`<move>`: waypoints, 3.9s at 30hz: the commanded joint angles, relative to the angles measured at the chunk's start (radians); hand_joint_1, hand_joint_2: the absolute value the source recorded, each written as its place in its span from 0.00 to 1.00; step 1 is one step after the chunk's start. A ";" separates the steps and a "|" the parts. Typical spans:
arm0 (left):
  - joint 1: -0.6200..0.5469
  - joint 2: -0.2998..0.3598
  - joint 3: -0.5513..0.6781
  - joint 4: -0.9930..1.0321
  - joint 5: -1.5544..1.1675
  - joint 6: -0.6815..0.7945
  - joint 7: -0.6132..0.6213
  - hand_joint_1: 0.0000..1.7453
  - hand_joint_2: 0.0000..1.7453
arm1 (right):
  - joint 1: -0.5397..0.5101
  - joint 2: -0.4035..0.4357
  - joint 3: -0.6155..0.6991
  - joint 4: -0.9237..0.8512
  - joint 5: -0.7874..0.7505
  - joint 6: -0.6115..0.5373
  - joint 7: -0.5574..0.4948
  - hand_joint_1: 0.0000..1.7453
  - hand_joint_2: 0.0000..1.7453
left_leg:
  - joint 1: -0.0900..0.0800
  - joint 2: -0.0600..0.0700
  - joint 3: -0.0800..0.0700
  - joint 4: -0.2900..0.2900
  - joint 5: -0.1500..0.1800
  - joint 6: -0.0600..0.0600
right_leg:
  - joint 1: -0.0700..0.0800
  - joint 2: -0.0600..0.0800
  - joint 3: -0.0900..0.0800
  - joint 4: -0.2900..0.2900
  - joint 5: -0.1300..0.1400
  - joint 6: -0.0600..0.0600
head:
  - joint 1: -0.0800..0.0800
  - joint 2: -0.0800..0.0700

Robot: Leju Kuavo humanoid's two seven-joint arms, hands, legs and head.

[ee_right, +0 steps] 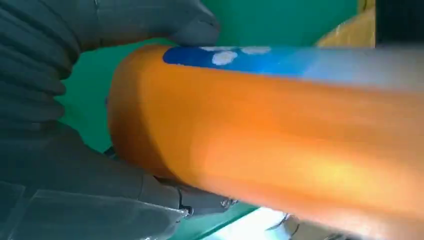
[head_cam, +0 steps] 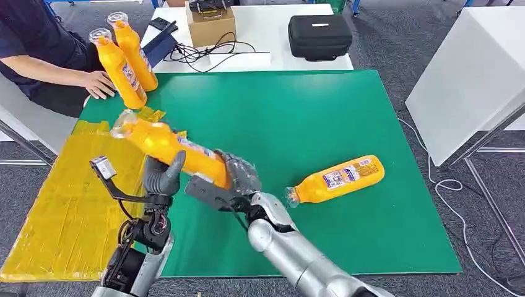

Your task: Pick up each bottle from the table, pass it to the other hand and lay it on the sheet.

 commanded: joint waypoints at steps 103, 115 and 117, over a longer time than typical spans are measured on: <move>-0.037 0.285 0.142 0.508 -0.986 0.557 -0.324 0.00 0.00 | -0.023 -0.710 -0.420 -0.458 0.040 0.505 -0.403 0.00 1.00 | -0.002 -0.002 0.013 0.000 0.000 0.000 | -0.002 -0.003 0.014 0.000 0.000 0.002 | 0.000 0.000; -0.001 0.312 0.114 0.245 -0.756 0.434 -0.324 0.00 0.00 | 0.046 -0.924 -0.449 -0.494 0.012 0.580 -0.411 0.00 1.00 | -0.001 -0.008 0.009 0.002 0.000 0.001 | -0.002 -0.008 0.012 0.000 -0.001 0.002 | 0.000 0.000; 0.018 0.298 0.128 0.212 -0.740 0.412 -0.324 0.00 0.00 | 0.114 -0.962 -0.487 -0.544 0.001 0.575 -0.416 0.00 1.00 | 0.000 -0.011 0.010 0.002 -0.001 0.001 | -0.001 -0.012 0.014 -0.002 -0.001 0.002 | 0.000 0.000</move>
